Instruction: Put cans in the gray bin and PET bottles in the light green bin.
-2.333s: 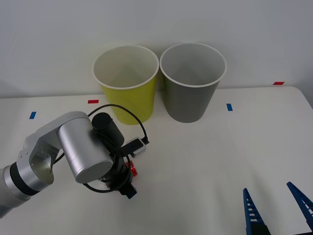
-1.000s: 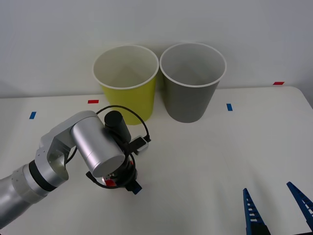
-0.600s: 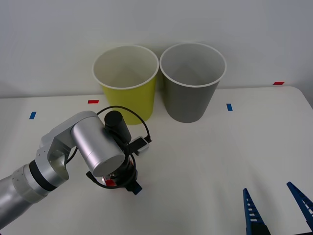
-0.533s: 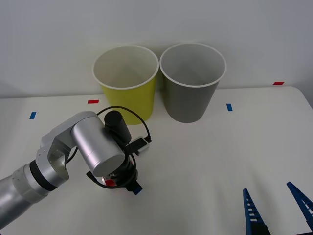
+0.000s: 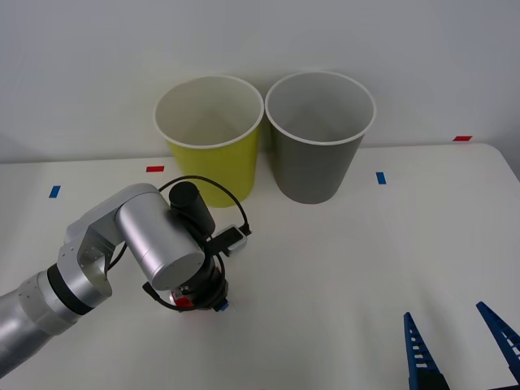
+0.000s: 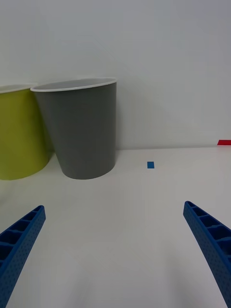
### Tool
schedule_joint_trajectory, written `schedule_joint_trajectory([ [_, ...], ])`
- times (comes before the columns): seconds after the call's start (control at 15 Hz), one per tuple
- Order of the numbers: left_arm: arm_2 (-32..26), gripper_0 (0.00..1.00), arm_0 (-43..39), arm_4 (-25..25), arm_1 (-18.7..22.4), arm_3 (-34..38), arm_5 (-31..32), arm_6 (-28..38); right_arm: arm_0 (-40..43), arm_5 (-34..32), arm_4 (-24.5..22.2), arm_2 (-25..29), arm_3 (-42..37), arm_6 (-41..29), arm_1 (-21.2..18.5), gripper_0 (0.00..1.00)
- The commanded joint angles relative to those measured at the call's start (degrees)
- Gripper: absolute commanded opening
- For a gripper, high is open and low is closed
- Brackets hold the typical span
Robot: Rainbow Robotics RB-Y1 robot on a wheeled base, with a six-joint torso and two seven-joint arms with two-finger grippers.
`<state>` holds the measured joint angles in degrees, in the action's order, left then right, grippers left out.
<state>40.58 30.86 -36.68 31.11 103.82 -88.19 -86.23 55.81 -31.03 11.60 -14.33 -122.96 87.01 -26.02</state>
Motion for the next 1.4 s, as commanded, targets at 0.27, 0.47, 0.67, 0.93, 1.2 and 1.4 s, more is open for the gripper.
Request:
schedule_joint_trajectory([
  [0.27,0.0,0.0,-0.1,-0.9,1.9,2.4,0.8,-0.9,0.0,0.0,0.0,0.0,0.0,0.0,0.0,1.0],
  [0.47,0.0,0.0,-0.1,-0.9,2.8,4.4,0.8,-1.0,0.0,0.0,0.0,0.0,0.0,0.0,0.0,1.0],
  [0.67,-0.1,0.0,-0.1,-0.7,5.1,9.4,3.4,-0.6,0.0,0.0,0.0,0.0,0.0,0.0,0.0,1.0],
  [0.93,-4.8,0.0,-1.1,-0.9,6.0,17.0,4.7,-0.8,0.0,0.0,0.0,0.0,0.0,0.0,0.0,1.0],
  [1.2,-13.5,0.0,-7.3,-3.7,4.8,23.7,4.3,-4.9,0.0,0.0,0.0,0.0,0.0,0.0,0.0,1.0],
  [1.4,-24.3,0.0,-10.5,-8.7,3.3,27.5,4.3,-10.1,0.0,0.0,0.0,0.0,0.0,0.0,0.0,1.0],
])
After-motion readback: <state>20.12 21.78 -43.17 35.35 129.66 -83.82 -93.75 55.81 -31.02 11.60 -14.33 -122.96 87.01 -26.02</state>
